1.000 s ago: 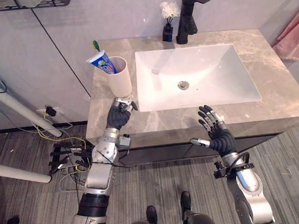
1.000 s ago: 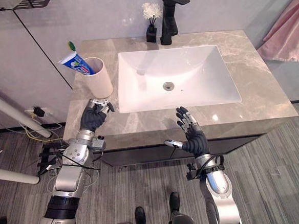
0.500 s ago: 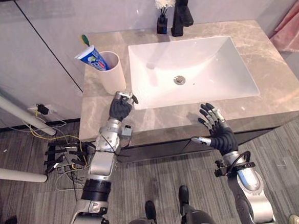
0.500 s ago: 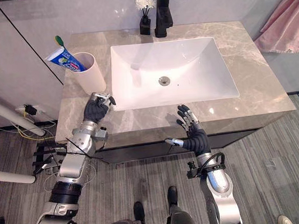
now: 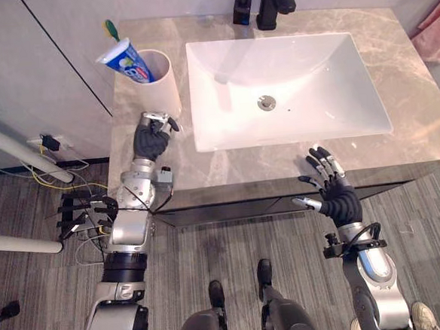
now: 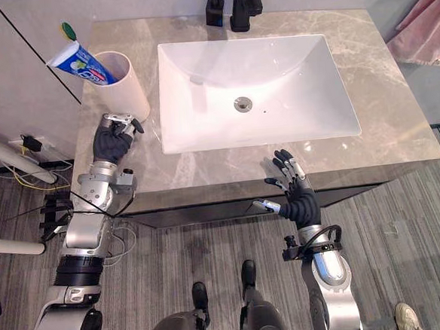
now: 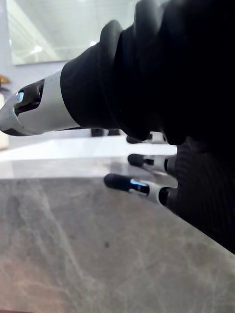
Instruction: Organize washtable
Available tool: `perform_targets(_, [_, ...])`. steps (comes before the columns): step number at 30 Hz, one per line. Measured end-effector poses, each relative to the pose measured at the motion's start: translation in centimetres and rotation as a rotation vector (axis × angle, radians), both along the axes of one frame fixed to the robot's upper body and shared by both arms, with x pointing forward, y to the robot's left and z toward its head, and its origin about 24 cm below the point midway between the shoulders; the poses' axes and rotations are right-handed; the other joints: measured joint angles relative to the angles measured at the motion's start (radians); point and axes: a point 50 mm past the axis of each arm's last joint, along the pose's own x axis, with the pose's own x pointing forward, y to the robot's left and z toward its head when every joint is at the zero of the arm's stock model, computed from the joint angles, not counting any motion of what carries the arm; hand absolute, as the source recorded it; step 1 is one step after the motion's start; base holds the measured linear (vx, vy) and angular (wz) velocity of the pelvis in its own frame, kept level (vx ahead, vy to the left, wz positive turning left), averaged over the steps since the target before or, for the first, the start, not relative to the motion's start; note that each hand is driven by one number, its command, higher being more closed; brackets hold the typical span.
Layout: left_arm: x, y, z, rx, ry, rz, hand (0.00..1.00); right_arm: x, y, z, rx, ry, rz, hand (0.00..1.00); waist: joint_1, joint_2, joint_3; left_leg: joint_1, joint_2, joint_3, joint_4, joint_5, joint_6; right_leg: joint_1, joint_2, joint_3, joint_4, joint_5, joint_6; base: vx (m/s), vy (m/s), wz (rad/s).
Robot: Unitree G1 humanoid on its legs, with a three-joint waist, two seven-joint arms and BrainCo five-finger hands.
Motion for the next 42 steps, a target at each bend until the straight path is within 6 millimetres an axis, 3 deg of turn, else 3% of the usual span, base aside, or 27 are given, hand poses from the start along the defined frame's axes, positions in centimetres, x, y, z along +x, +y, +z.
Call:
perform_targets(10, [0.5,1.0,2.3,0.043,-0.064,0.025,1.0,-0.2,0.0,0.9,-0.004,-0.057,-0.002,0.0,-0.001,0.0,0.04,-0.02,0.004,0.003,0.01,-0.001,-0.001,-0.014,0.002,0.0,0.0,0.003,-0.002,0.0,0.0,0.0])
perform_targets(19, [1.4,0.0,4.5,0.065,-0.118,0.003,1.0,-0.2,0.2,1.7,-0.008,-0.102,0.012,0.0,-0.002,-0.009,0.071,-0.044,0.005,0.013,0.024,-0.001,-0.001,-0.035,0.002,0.006,0.0,0.018,-0.002,0.0,-0.002,-0.02])
perform_targets(27, [3.1,-0.8,8.1,0.115,-0.166,-0.02,1.0,0.0,0.4,2.6,-0.012,-0.157,0.026,0.0,-0.003,-0.019,0.103,-0.075,0.008,0.025,0.033,0.0,0.0,-0.067,0.004,0.027,0.0,0.046,0.011,0.0,0.001,-0.04])
perform_targets(34, [4.2,1.3,12.1,0.194,-0.21,0.067,1.0,-0.3,0.6,3.4,-0.007,-0.206,0.04,0.0,-0.027,-0.029,0.131,-0.111,0.012,0.024,0.054,0.004,0.005,-0.095,0.007,0.028,0.0,0.065,0.012,0.02,-0.005,0.01])
perform_targets(39, [4.0,2.2,15.0,0.217,-0.276,0.093,1.0,-0.7,0.6,4.4,-0.016,-0.262,0.042,0.0,-0.028,-0.029,0.16,-0.143,0.016,0.027,0.068,0.004,0.006,-0.123,0.009,0.029,0.0,0.088,0.014,0.02,0.0,-0.02])
perform_targets(42, [4.1,2.7,15.4,0.225,-0.272,0.103,1.0,-0.7,0.5,4.5,-0.017,-0.269,0.047,0.0,-0.029,-0.029,0.163,-0.146,0.015,0.027,0.069,0.004,0.006,-0.126,0.009,0.029,0.0,0.088,0.014,0.03,-0.003,0.0])
